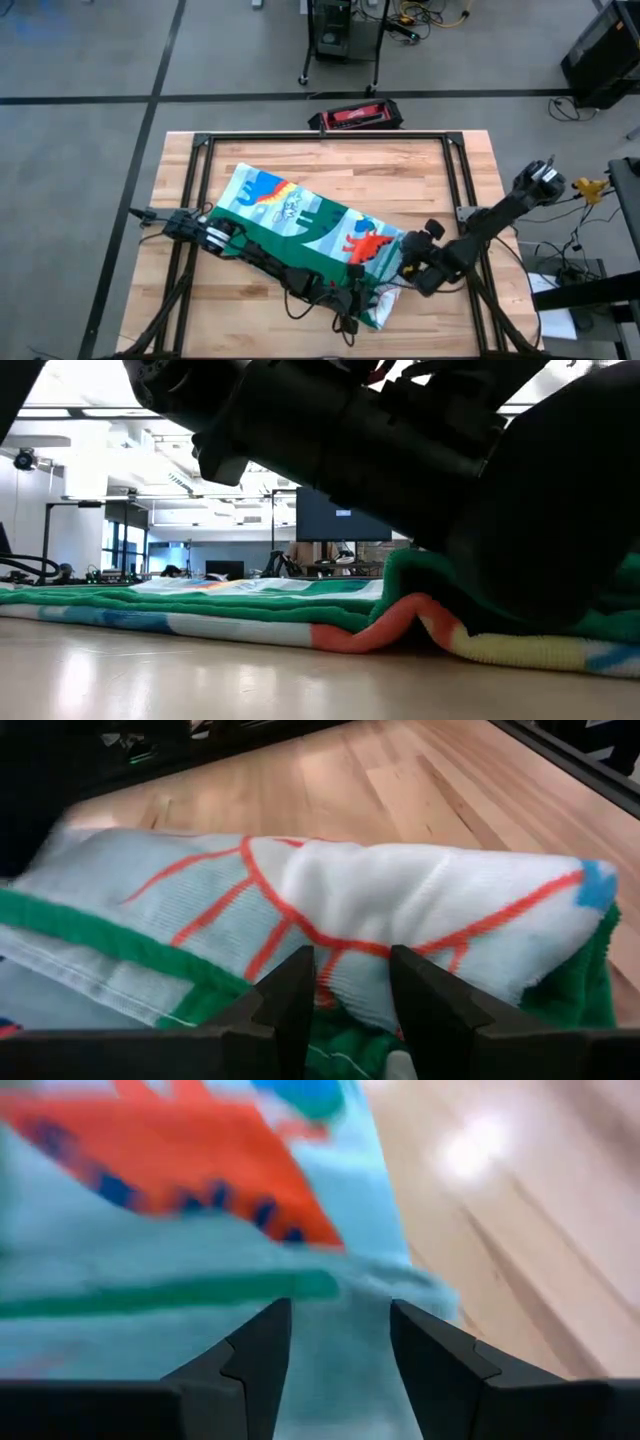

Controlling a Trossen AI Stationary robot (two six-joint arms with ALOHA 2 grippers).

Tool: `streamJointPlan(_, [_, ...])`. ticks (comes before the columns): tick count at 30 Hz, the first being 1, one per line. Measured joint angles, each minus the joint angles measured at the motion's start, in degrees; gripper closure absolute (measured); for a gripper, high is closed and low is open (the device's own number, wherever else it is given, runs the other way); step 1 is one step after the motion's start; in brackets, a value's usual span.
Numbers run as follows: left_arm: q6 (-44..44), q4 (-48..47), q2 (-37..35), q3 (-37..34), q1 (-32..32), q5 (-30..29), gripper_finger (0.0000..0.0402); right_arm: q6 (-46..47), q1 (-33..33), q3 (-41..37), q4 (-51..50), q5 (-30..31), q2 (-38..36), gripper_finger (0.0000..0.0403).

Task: Roll towel
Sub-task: Roll the green towel

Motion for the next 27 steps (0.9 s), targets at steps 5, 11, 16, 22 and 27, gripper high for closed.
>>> streamJointPlan(5, [-0.32, 0.01, 0.04, -0.07, 0.07, 0.07, 0.0283, 2.55, 6.79, -0.13, 0.68, 1.84, -2.68, 0.0253])
streamJointPlan(11, [-0.52, 0.14, 0.11, -0.13, 0.08, 0.09, 0.0283, 3.25, 9.60, -0.33, 6.04, 1.95, 4.53, 0.0288])
streamJointPlan(16, [-0.55, 0.24, 0.11, -0.17, 0.08, 0.09, 0.0283, -0.29, 9.12, -0.33, 15.38, 1.97, 10.96, 0.0368])
streamJointPlan(22, [-0.56, 0.29, 0.11, -0.22, 0.08, 0.09, 0.0283, 0.46, 8.41, -0.33, 19.93, 2.08, 14.47, 0.0392])
streamJointPlan(27, [0.41, -1.21, -1.21, -0.30, 0.21, -0.02, 0.0283, 1.35, 5.59, -0.24, 20.47, 2.17, 17.71, 0.0401])
